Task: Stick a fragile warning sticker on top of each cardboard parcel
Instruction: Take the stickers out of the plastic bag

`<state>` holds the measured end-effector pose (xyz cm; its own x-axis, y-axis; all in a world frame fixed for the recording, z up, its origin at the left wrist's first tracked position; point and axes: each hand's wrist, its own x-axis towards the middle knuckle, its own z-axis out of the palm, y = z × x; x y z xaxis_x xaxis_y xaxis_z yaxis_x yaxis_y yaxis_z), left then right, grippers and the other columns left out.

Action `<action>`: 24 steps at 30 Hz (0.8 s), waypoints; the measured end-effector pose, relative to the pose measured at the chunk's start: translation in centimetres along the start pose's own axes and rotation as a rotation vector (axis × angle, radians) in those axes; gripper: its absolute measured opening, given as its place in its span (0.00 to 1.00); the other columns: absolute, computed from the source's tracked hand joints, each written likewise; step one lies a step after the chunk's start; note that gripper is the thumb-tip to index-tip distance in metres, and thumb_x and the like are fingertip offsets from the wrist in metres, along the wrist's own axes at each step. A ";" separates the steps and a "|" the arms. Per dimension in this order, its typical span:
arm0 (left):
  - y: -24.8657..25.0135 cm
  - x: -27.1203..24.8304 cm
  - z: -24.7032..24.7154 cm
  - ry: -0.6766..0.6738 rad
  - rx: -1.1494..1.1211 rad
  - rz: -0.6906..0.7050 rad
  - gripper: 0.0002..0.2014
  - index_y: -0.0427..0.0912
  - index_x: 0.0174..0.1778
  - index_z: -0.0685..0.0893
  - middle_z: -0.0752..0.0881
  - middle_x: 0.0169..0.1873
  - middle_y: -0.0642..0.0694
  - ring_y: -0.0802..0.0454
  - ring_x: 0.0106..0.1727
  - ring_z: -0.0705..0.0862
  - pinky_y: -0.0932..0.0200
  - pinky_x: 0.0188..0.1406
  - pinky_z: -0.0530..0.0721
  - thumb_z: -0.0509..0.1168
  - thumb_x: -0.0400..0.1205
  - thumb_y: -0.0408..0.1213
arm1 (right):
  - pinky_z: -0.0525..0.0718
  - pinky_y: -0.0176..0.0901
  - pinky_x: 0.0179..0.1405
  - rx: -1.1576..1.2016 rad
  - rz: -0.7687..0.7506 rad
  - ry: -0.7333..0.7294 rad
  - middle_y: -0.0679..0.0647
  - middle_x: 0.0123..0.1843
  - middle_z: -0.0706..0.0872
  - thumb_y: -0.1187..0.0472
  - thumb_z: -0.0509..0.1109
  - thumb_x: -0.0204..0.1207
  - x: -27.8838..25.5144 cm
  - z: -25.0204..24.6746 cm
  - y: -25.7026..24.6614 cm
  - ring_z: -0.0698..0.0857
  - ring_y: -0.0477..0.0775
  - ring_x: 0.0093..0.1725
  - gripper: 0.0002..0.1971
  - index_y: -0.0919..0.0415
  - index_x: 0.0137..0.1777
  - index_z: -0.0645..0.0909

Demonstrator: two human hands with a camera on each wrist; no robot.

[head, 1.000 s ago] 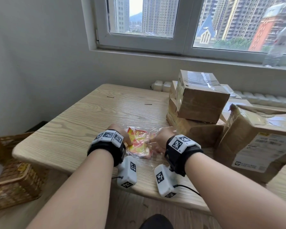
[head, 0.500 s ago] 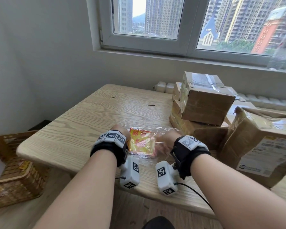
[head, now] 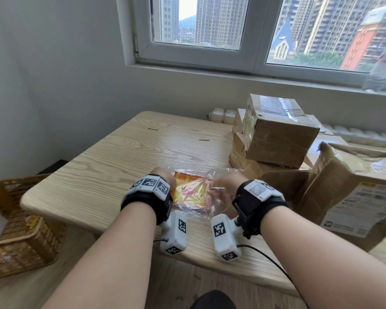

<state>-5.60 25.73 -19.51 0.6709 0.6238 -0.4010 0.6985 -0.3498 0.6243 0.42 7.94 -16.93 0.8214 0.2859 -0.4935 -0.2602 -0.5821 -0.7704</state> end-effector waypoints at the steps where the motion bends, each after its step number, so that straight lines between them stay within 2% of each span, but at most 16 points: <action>1: 0.0 0.2 0.1 0.003 0.008 0.001 0.06 0.29 0.40 0.86 0.87 0.37 0.33 0.41 0.38 0.83 0.55 0.40 0.78 0.67 0.75 0.30 | 0.68 0.29 0.07 0.057 0.013 -0.023 0.64 0.37 0.83 0.72 0.63 0.82 -0.2 -0.3 -0.1 0.83 0.52 0.17 0.08 0.71 0.41 0.78; 4: 0.1 -0.3 0.0 0.015 0.035 0.017 0.08 0.30 0.42 0.86 0.89 0.42 0.33 0.42 0.41 0.85 0.54 0.44 0.82 0.67 0.76 0.32 | 0.68 0.29 0.06 0.179 0.046 -0.058 0.61 0.33 0.84 0.72 0.65 0.81 -0.6 -0.6 0.3 0.79 0.47 0.11 0.07 0.69 0.40 0.78; 6: 0.1 -0.3 -0.1 0.018 0.051 0.011 0.07 0.30 0.41 0.85 0.89 0.47 0.33 0.41 0.48 0.89 0.51 0.51 0.85 0.67 0.76 0.32 | 0.74 0.31 0.10 0.184 0.000 -0.025 0.55 0.24 0.85 0.72 0.67 0.80 -0.7 -0.5 0.7 0.80 0.44 0.12 0.08 0.65 0.39 0.76; 7: 0.2 -0.4 -0.1 0.020 0.058 0.009 0.06 0.31 0.40 0.84 0.89 0.48 0.33 0.41 0.51 0.89 0.49 0.55 0.85 0.67 0.77 0.32 | 0.76 0.31 0.11 0.194 -0.015 -0.006 0.54 0.23 0.84 0.71 0.67 0.80 -0.9 -0.4 0.7 0.81 0.44 0.14 0.08 0.64 0.39 0.76; 9: 0.1 -0.2 -0.1 0.025 0.073 0.010 0.07 0.31 0.41 0.85 0.89 0.49 0.34 0.40 0.54 0.89 0.47 0.59 0.86 0.66 0.78 0.33 | 0.71 0.30 0.08 0.166 0.009 -0.001 0.56 0.27 0.82 0.67 0.67 0.81 -1.0 -0.3 0.4 0.80 0.46 0.14 0.08 0.66 0.40 0.77; 12: 0.3 -0.5 -0.2 0.017 0.105 0.002 0.11 0.30 0.50 0.87 0.89 0.53 0.34 0.40 0.56 0.88 0.46 0.61 0.85 0.66 0.79 0.34 | 0.65 0.29 0.05 0.121 0.071 -0.105 0.55 0.15 0.80 0.66 0.63 0.85 -1.1 -0.1 -0.2 0.75 0.44 0.09 0.14 0.67 0.36 0.76; 13: 0.4 -0.6 -0.2 0.011 0.120 0.000 0.12 0.30 0.51 0.87 0.89 0.53 0.34 0.40 0.57 0.88 0.46 0.61 0.85 0.65 0.79 0.34 | 0.65 0.28 0.05 0.135 0.087 -0.138 0.55 0.15 0.80 0.67 0.63 0.85 -1.2 0.0 -0.4 0.75 0.43 0.08 0.13 0.67 0.37 0.76; 16: 0.4 -0.7 -0.3 -0.005 0.127 -0.012 0.13 0.29 0.53 0.86 0.88 0.55 0.34 0.39 0.58 0.87 0.46 0.63 0.83 0.64 0.78 0.34 | 0.67 0.28 0.07 0.142 0.092 -0.174 0.53 0.18 0.83 0.66 0.68 0.81 -1.5 0.4 0.0 0.77 0.42 0.11 0.10 0.65 0.38 0.80; 19: 0.5 -0.9 -0.3 -0.005 0.111 -0.017 0.13 0.29 0.53 0.86 0.88 0.54 0.34 0.39 0.58 0.87 0.46 0.63 0.84 0.65 0.78 0.32 | 0.73 0.29 0.12 0.237 0.072 -0.143 0.57 0.23 0.85 0.65 0.71 0.79 -1.8 0.5 0.3 0.81 0.46 0.15 0.08 0.67 0.39 0.83; 20: 0.4 -0.8 -0.3 -0.003 0.104 -0.013 0.12 0.29 0.52 0.86 0.88 0.53 0.34 0.39 0.58 0.87 0.46 0.63 0.84 0.65 0.77 0.32 | 0.78 0.31 0.17 0.223 0.046 -0.113 0.58 0.28 0.87 0.64 0.72 0.78 -1.5 0.6 0.4 0.83 0.48 0.21 0.07 0.68 0.43 0.83; 22: 0.3 -0.8 -0.2 0.008 0.085 -0.012 0.10 0.30 0.47 0.87 0.89 0.50 0.34 0.39 0.56 0.88 0.45 0.61 0.85 0.66 0.77 0.32 | 0.87 0.38 0.34 0.074 -0.045 -0.059 0.56 0.36 0.86 0.61 0.78 0.73 -1.2 0.4 0.6 0.85 0.51 0.34 0.09 0.65 0.47 0.83; 23: 0.3 -0.8 -0.1 0.016 0.073 -0.016 0.08 0.31 0.42 0.87 0.90 0.48 0.34 0.39 0.54 0.89 0.45 0.60 0.85 0.66 0.76 0.32 | 0.87 0.40 0.38 -0.038 -0.093 -0.037 0.54 0.37 0.85 0.59 0.80 0.71 -1.2 0.3 0.6 0.84 0.51 0.36 0.11 0.62 0.45 0.82; 24: 0.2 -0.7 0.0 0.026 0.058 -0.015 0.06 0.32 0.38 0.86 0.90 0.45 0.34 0.39 0.52 0.89 0.44 0.59 0.86 0.66 0.74 0.32 | 0.84 0.40 0.38 -0.139 -0.122 -0.010 0.52 0.37 0.85 0.56 0.80 0.70 -1.2 0.3 0.6 0.83 0.49 0.35 0.12 0.59 0.42 0.80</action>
<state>-5.95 25.29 -19.12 0.6541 0.6470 -0.3918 0.7220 -0.3797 0.5784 -0.88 7.48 -16.97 0.8374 0.3675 -0.4046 -0.0861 -0.6422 -0.7617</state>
